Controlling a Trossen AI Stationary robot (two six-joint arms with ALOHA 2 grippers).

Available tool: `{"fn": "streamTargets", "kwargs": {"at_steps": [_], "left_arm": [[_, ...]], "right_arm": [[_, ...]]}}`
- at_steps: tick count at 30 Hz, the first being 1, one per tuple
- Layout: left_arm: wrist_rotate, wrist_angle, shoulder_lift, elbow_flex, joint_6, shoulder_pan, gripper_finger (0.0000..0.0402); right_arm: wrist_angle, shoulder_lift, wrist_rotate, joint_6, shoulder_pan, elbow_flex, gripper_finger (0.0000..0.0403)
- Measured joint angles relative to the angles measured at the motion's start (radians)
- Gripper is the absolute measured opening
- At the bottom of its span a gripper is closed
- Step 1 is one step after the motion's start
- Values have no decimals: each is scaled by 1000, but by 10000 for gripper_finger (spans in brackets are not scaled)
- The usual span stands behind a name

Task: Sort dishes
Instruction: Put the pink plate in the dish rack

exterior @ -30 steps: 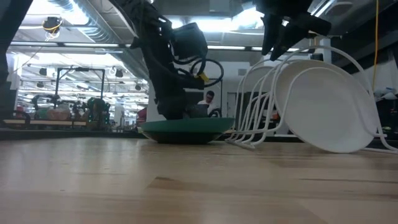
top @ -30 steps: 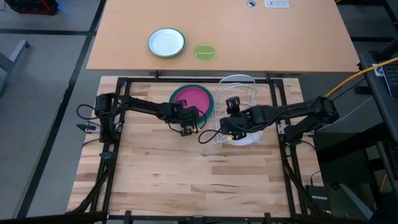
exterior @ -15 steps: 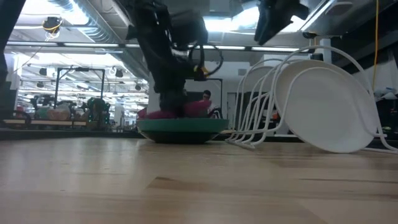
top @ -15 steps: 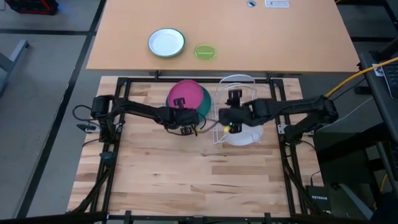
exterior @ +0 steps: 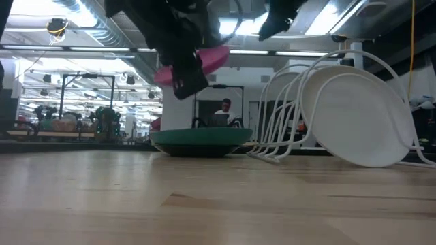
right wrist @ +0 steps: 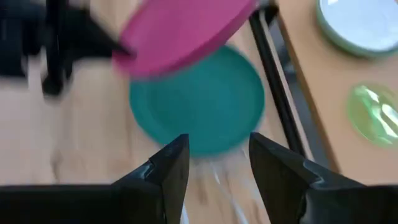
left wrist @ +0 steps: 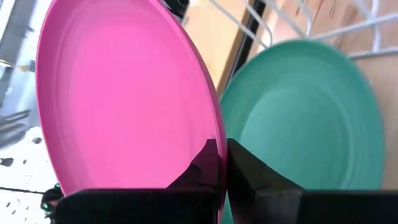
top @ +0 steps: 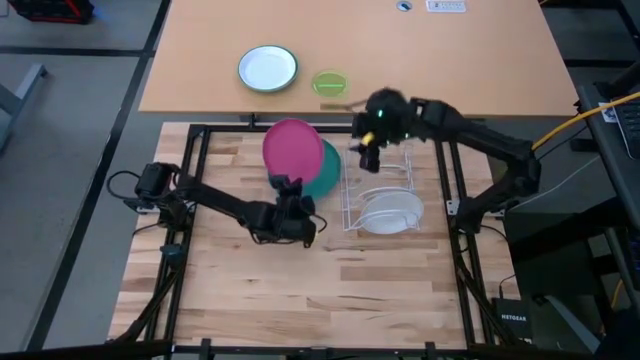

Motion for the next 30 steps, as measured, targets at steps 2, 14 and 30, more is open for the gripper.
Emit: {"fn": "streamTargets", "kwargs": {"at_steps": [2,14,30], "left_arm": [[-18,31,0,0,19,-19,1],[-25,155,0,0,169,-17,0],[-15,185,1,-1,200,-18,0]], "right_arm": [[62,1,-75,41,-33,0,170],[209,66,-159,149,27,0,170],[267,167,62,175,69,0,170]]}}
